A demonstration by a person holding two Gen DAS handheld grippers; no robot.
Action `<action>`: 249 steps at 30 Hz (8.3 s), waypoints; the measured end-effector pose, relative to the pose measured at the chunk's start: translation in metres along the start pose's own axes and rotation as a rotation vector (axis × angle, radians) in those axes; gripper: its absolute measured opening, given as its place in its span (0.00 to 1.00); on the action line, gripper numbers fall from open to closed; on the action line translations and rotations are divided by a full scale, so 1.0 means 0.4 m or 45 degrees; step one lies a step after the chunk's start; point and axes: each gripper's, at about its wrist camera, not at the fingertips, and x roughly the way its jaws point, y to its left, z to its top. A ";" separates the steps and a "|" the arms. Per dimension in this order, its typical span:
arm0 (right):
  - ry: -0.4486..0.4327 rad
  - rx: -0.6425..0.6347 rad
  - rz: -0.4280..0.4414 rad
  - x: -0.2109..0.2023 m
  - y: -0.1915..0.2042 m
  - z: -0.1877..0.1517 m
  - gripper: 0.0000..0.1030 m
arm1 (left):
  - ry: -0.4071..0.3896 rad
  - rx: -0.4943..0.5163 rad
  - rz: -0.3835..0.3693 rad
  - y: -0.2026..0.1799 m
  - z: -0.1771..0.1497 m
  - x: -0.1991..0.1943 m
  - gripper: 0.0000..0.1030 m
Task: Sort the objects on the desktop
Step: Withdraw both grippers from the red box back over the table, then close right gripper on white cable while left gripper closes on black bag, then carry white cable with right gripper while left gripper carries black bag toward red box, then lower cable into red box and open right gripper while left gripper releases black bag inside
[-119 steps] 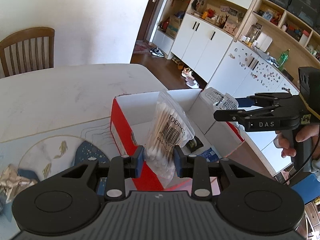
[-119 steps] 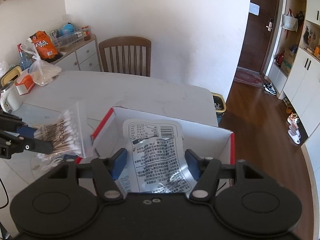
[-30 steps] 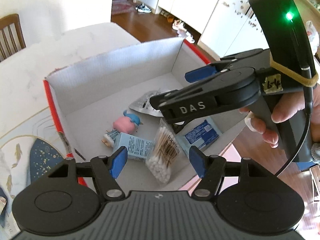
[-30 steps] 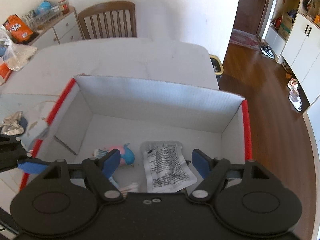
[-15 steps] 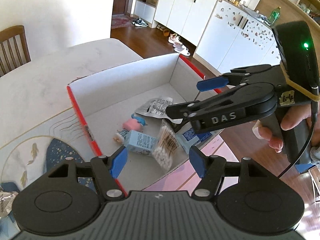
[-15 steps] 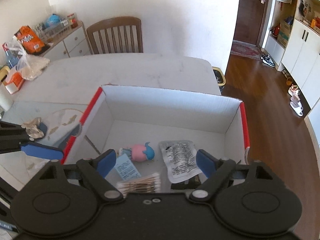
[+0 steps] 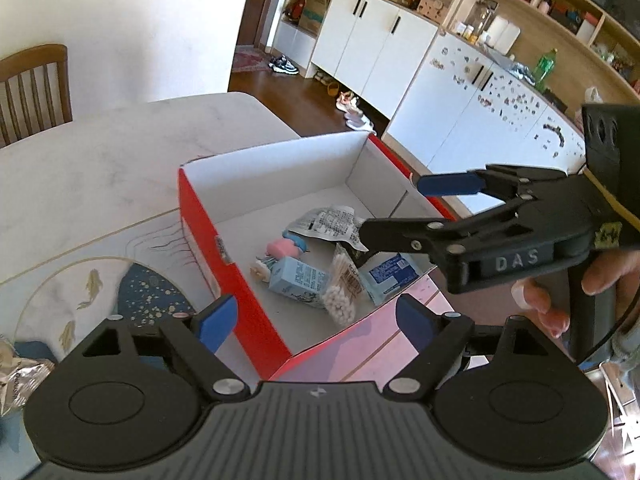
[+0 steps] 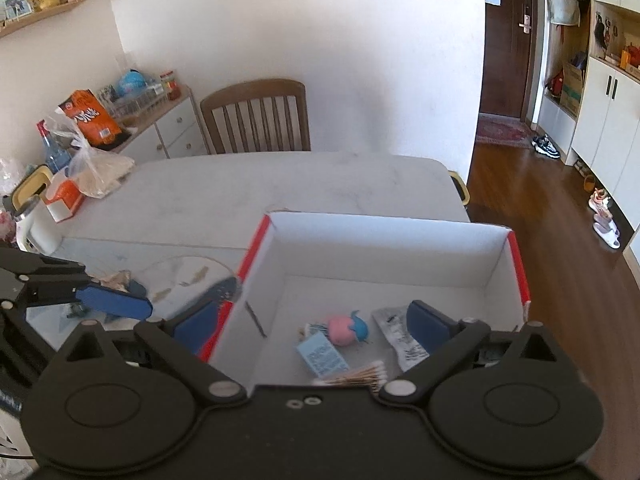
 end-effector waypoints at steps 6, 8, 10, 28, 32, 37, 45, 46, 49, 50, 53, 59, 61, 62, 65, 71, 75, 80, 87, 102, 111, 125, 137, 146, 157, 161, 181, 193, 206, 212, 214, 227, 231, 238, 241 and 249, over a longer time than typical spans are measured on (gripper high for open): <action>-0.026 0.018 0.005 -0.012 0.053 -0.006 0.99 | -0.033 -0.028 0.002 0.045 -0.014 -0.041 0.86; -0.028 0.015 0.003 -0.012 0.076 -0.008 0.99 | -0.041 -0.047 -0.002 0.062 -0.021 -0.053 0.92; -0.032 0.017 0.007 -0.012 0.099 -0.012 0.99 | -0.052 -0.061 0.000 0.078 -0.030 -0.065 0.97; 0.002 -0.012 0.035 0.014 0.285 -0.045 0.99 | -0.102 -0.080 0.111 0.228 -0.143 -0.192 0.98; 0.013 -0.033 0.055 0.019 0.325 -0.052 0.99 | -0.124 -0.059 0.155 0.256 -0.163 -0.219 0.98; 0.032 -0.044 0.078 0.030 0.364 -0.062 0.99 | -0.133 -0.079 0.191 0.306 -0.194 -0.249 0.98; 0.070 -0.113 0.084 0.069 0.430 -0.080 0.99 | -0.111 -0.148 0.231 0.406 -0.255 -0.272 0.98; 0.080 -0.119 0.086 0.076 0.436 -0.083 0.99 | -0.109 -0.158 0.235 0.415 -0.262 -0.274 0.98; 0.105 -0.135 0.077 0.097 0.454 -0.091 0.99 | -0.104 -0.170 0.248 0.440 -0.281 -0.277 0.98; 0.109 -0.143 0.074 0.104 0.460 -0.094 0.99 | -0.103 -0.170 0.251 0.447 -0.286 -0.277 0.98; 0.127 -0.164 0.069 0.127 0.480 -0.100 0.98 | -0.100 -0.151 0.273 0.464 -0.304 -0.272 0.98; 0.168 -0.162 0.063 0.177 0.512 -0.117 0.96 | -0.079 -0.112 0.350 0.517 -0.342 -0.250 0.98; 0.184 -0.166 0.062 0.191 0.520 -0.124 0.96 | -0.066 -0.100 0.384 0.538 -0.354 -0.242 0.98; 0.193 -0.168 0.065 0.197 0.524 -0.128 0.96 | -0.067 -0.089 0.405 0.547 -0.359 -0.239 0.98; 0.217 -0.175 0.065 0.214 0.531 -0.136 0.96 | -0.063 -0.056 0.447 0.576 -0.375 -0.234 0.98; 0.250 -0.157 0.057 0.252 0.539 -0.146 0.95 | -0.059 -0.042 0.446 0.627 -0.393 -0.222 0.98; 0.254 -0.159 0.042 0.280 0.545 -0.151 0.94 | -0.061 -0.043 0.425 0.648 -0.397 -0.207 0.98; 0.260 -0.129 0.026 0.320 0.544 -0.156 0.93 | -0.057 -0.026 0.432 0.668 -0.401 -0.182 0.98; 0.344 -0.218 -0.027 0.396 0.558 -0.187 0.81 | -0.058 -0.049 0.424 0.691 -0.397 -0.170 0.98; 0.349 -0.164 -0.141 0.426 0.488 -0.187 0.73 | -0.055 -0.070 0.414 0.705 -0.396 -0.167 0.98; 0.339 -0.101 -0.170 0.427 0.449 -0.177 0.56 | -0.038 -0.061 0.411 0.703 -0.403 -0.149 0.97; 0.335 -0.082 -0.140 0.417 0.467 -0.182 0.16 | -0.024 -0.085 0.428 0.714 -0.410 -0.141 0.67; 0.320 -0.054 -0.123 0.395 0.462 -0.185 0.12 | -0.037 -0.085 0.448 0.696 -0.416 -0.153 0.51; 0.279 -0.038 -0.080 0.348 0.462 -0.172 0.11 | -0.057 -0.126 0.447 0.678 -0.427 -0.180 0.42; 0.224 -0.007 -0.041 0.279 0.464 -0.162 0.11 | -0.058 -0.193 0.406 0.638 -0.429 -0.228 0.40; 0.208 0.009 -0.029 0.250 0.461 -0.164 0.11 | -0.057 -0.196 0.389 0.609 -0.421 -0.246 0.40; 0.052 0.070 -0.004 0.075 0.433 -0.138 0.11 | -0.098 -0.133 0.266 0.430 -0.335 -0.311 0.40; 0.007 0.106 -0.005 -0.009 0.335 -0.130 0.11 | -0.120 -0.086 0.212 0.311 -0.290 -0.284 0.40; -0.040 0.115 -0.003 -0.080 0.180 -0.123 0.11 | -0.163 -0.079 0.162 0.171 -0.209 -0.222 0.40; -0.049 0.116 0.002 -0.089 0.116 -0.120 0.11 | -0.177 -0.065 0.144 0.105 -0.163 -0.174 0.40; -0.049 0.112 0.001 -0.090 0.097 -0.121 0.11 | -0.178 -0.055 0.139 0.083 -0.146 -0.155 0.40; -0.028 0.100 -0.048 -0.081 -0.019 -0.121 0.11 | -0.157 0.009 0.100 -0.005 -0.025 -0.026 0.40; -0.016 0.095 -0.075 -0.061 -0.050 -0.120 0.11 | -0.128 0.030 0.088 -0.016 0.010 0.026 0.40; 0.041 0.129 -0.114 -0.001 -0.116 -0.114 0.10 | -0.036 0.079 0.117 -0.014 0.059 0.141 0.40; 0.071 0.160 -0.119 0.024 -0.142 -0.115 0.10 | -0.004 0.106 0.146 -0.008 0.079 0.184 0.40; 0.131 0.186 -0.115 0.078 -0.166 -0.125 0.10 | 0.079 0.203 0.229 -0.006 0.113 0.294 0.40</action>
